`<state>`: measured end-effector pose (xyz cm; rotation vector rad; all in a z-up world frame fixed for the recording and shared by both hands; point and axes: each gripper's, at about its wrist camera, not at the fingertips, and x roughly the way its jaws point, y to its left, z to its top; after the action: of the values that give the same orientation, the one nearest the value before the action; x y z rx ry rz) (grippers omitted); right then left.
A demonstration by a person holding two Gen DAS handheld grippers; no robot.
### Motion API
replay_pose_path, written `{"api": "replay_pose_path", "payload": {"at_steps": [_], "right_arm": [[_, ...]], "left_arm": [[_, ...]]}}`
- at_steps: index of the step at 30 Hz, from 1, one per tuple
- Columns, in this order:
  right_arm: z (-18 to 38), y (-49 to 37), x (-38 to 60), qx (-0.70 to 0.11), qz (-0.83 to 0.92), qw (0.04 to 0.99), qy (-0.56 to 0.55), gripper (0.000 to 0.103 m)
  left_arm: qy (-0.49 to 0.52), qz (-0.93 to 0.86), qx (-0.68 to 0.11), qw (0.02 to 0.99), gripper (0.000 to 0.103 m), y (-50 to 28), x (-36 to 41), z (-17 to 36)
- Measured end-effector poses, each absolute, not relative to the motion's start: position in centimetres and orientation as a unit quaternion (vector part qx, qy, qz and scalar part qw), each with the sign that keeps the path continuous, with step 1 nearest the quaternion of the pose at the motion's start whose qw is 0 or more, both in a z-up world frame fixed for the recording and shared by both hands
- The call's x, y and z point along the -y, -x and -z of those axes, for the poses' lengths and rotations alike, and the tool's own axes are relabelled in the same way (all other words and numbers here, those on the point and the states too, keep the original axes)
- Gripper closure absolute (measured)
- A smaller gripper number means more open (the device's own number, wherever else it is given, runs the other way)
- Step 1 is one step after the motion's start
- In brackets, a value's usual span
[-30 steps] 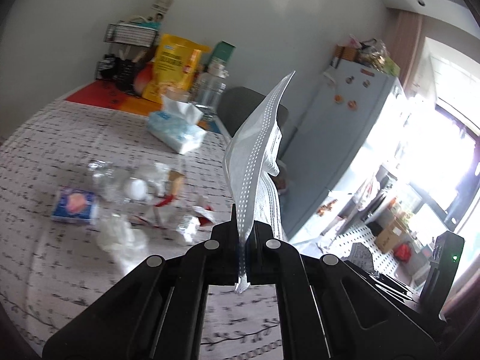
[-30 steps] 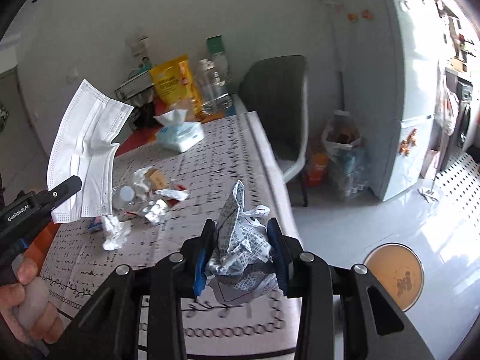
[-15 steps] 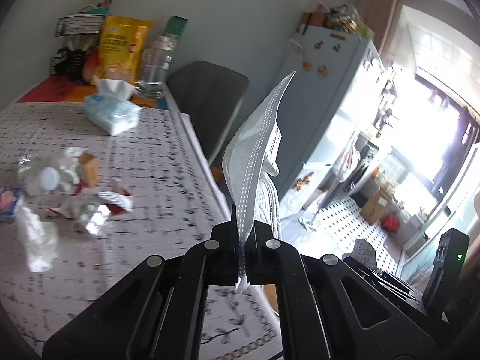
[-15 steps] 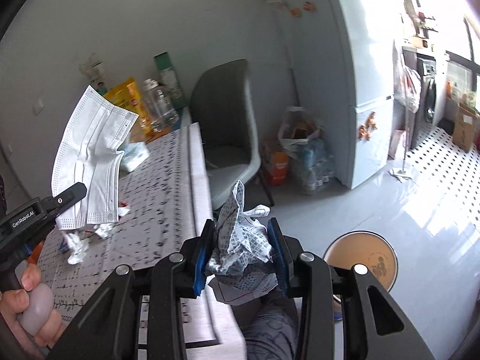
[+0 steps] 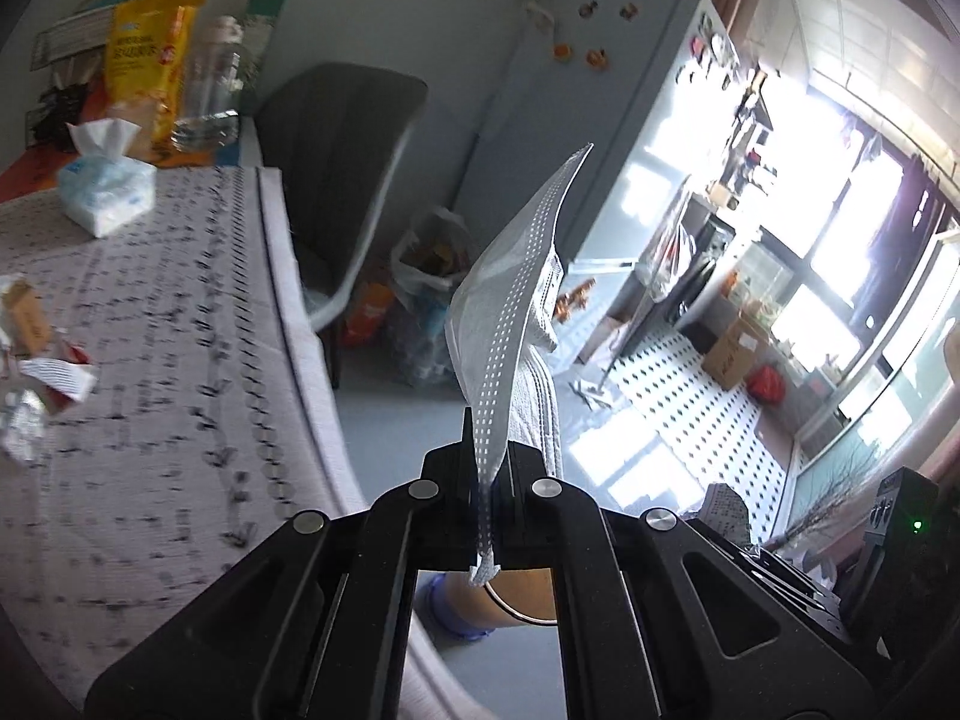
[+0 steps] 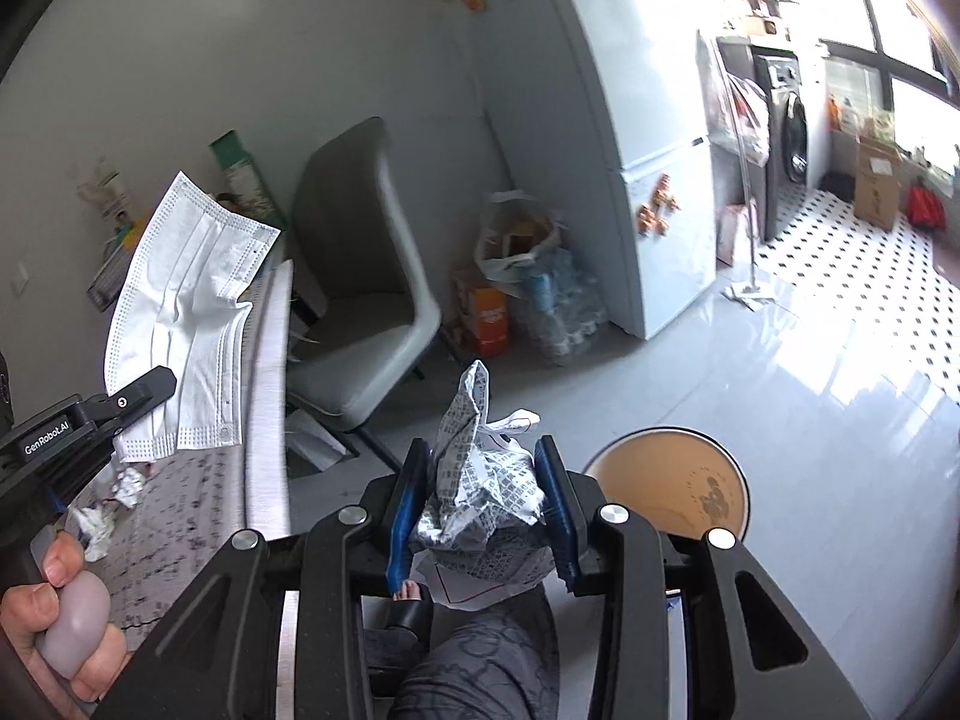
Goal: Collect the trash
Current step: 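Carry the mask and foil in both tools over to the tan bin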
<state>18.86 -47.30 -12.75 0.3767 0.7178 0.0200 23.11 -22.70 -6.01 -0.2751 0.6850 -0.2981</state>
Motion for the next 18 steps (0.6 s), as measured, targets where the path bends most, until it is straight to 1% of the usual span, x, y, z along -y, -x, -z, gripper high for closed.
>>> {"api": "replay_pose_path", "payload": {"at_steps": [11, 13, 14, 15, 16, 17, 18], "right_arm": [[19.8, -23.7, 53.2, -0.376, 0.035, 0.896, -0.233, 0.066], [21.2, -24.8, 54.2, -0.377, 0.049, 0.894, -0.24, 0.061], [21.8, -25.1, 54.6, -0.377, 0.055, 0.892, -0.245, 0.055], [22.4, -25.4, 55.2, -0.375, 0.059, 0.89, -0.253, 0.045], [22.9, -25.5, 55.9, -0.369, 0.064, 0.889, -0.262, 0.039], [23.2, -25.6, 56.4, -0.367, 0.07, 0.889, -0.264, 0.035], [23.4, -25.6, 56.8, -0.368, 0.074, 0.888, -0.266, 0.035]], "left_arm": [[0.119, 0.165, -0.384, 0.901, 0.099, -27.5, 28.9, 10.2], [0.116, 0.166, -0.394, 0.897, 0.099, -28.2, 29.9, 11.0], [0.116, 0.167, -0.399, 0.894, 0.099, -28.4, 30.2, 11.4], [0.115, 0.168, -0.404, 0.892, 0.099, -28.6, 30.8, 11.8], [0.113, 0.169, -0.409, 0.89, 0.099, -28.8, 31.3, 12.2], [0.112, 0.17, -0.413, 0.888, 0.099, -29.0, 31.7, 12.6], [0.111, 0.172, -0.42, 0.884, 0.099, -29.3, 32.3, 13.1]]}}
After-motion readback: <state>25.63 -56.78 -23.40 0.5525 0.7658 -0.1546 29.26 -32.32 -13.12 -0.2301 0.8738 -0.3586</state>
